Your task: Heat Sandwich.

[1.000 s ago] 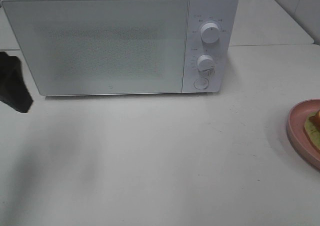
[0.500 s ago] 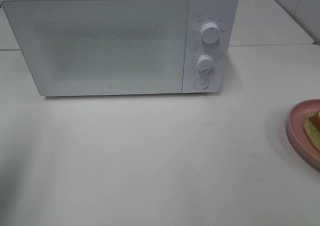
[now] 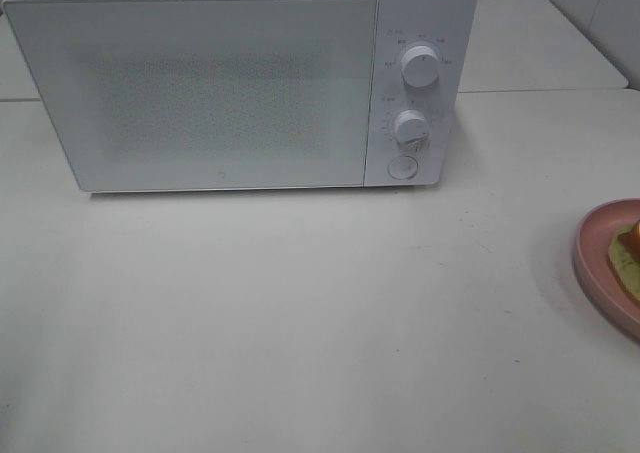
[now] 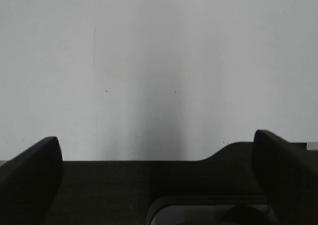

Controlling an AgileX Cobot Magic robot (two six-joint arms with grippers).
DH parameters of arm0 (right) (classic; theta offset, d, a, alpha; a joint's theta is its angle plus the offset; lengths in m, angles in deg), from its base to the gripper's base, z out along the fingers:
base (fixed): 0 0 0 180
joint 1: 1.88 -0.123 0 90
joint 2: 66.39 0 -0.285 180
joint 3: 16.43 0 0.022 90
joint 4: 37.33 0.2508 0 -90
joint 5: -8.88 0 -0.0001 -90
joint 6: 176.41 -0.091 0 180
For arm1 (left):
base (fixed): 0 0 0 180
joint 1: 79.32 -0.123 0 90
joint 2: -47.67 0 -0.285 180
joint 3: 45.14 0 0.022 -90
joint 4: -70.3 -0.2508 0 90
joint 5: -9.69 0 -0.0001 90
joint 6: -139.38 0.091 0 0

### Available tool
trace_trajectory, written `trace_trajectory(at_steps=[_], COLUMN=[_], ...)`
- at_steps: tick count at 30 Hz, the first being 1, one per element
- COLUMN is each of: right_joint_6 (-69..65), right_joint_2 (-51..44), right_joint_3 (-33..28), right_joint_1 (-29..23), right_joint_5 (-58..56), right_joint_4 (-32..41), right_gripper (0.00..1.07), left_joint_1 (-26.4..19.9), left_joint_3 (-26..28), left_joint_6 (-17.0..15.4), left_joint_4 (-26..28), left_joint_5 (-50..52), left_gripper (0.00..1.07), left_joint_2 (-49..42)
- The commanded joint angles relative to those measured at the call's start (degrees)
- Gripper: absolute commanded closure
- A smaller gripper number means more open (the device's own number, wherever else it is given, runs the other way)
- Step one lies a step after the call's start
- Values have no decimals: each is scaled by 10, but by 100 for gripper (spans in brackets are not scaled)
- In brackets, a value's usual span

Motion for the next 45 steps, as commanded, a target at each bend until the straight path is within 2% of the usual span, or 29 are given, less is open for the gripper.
trace_trajectory(at_steps=[1, 14, 30, 45], right_joint_6=[6, 6, 6, 6], right_joint_2=[-17, -17, -17, -14], right_joint_3=[-2, -2, -2, -2], right_joint_1=[2, 2, 2, 2], right_joint_5=[9, 9, 9, 9], right_joint_4=[4, 4, 4, 4], right_gripper=[32, 32, 32, 32], left_joint_1=[-1, 7, 6, 6], left_joint_3=[-5, -5, -5, -5], left_joint_6=[0, 0, 0, 0], left_joint_4=[7, 6, 10, 10], left_joint_5=[11, 11, 12, 12], left_gripper=[9, 9, 9, 10], left_joint_2=[-28, -180, -287, -287])
